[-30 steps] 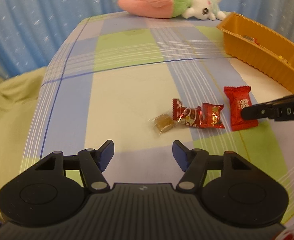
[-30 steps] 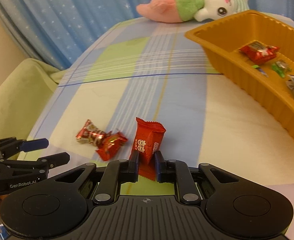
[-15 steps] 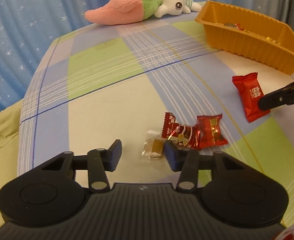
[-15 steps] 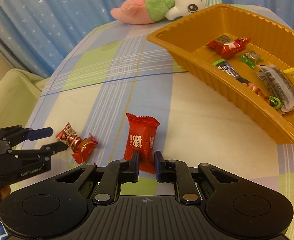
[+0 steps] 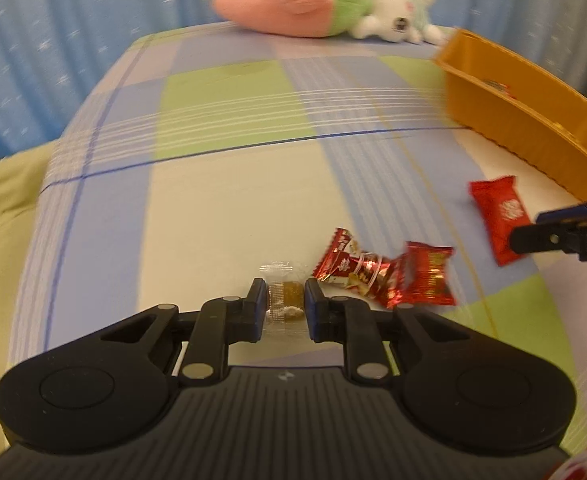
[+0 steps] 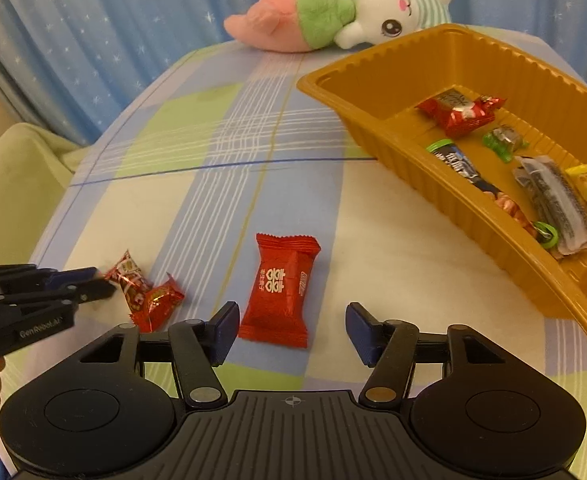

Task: Organize snacks
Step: 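Carry both held candies over the orange tray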

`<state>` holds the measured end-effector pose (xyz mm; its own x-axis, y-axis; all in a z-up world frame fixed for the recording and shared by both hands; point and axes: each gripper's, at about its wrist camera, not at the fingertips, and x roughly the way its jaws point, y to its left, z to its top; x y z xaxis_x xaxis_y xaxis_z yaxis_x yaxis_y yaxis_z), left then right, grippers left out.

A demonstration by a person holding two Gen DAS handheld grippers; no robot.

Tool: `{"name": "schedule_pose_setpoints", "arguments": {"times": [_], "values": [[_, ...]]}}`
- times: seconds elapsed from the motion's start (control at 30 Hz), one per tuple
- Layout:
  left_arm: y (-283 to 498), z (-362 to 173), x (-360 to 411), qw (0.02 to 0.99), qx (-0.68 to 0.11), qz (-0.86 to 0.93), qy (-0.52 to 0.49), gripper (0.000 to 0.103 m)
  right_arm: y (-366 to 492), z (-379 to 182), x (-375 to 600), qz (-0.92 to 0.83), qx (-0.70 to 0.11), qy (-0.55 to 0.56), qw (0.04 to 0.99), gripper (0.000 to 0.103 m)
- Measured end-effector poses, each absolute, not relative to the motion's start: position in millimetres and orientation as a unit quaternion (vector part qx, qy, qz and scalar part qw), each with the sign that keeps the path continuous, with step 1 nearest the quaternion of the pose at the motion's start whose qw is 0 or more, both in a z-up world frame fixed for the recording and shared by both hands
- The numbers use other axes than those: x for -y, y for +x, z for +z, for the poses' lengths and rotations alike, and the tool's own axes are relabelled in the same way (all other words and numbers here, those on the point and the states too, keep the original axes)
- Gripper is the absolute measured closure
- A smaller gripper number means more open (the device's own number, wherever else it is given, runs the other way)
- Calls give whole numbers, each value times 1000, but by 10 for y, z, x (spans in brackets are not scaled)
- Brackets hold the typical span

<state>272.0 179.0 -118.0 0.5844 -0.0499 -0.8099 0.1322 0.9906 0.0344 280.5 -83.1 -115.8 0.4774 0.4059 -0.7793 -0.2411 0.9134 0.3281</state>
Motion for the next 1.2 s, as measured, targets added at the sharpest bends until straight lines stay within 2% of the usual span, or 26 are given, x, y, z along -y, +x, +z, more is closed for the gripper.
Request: {"name": "schedule_pose_setpoints", "arguments": {"times": [0.27, 0.33, 0.4, 0.5, 0.83, 1.2], "values": [[2649, -1135, -2108, 885, -465, 18, 10, 84, 2917, -1169, 661, 198, -468, 57, 859, 44], [2618, -1125, -2138, 884, -467, 25, 4, 84, 2941, -1184, 630, 200, -471, 52, 858, 53], [2589, -1121, -2151, 883, -468, 31, 0, 84, 2948, -1188, 607, 200, -470, 42, 859, 67], [2525, -1116, -2148, 882, -470, 35, -5, 84, 2927, -1184, 606, 207, -469, 38, 858, 75], [2331, -1017, -2014, 880, -473, 33, -15, 84, 2748, -1086, 663, 228, -465, 53, 854, 77], [2109, -778, -1525, 889, -458, -13, -19, 84, 2448, -915, 935, 231, -463, 76, 852, 77]]}}
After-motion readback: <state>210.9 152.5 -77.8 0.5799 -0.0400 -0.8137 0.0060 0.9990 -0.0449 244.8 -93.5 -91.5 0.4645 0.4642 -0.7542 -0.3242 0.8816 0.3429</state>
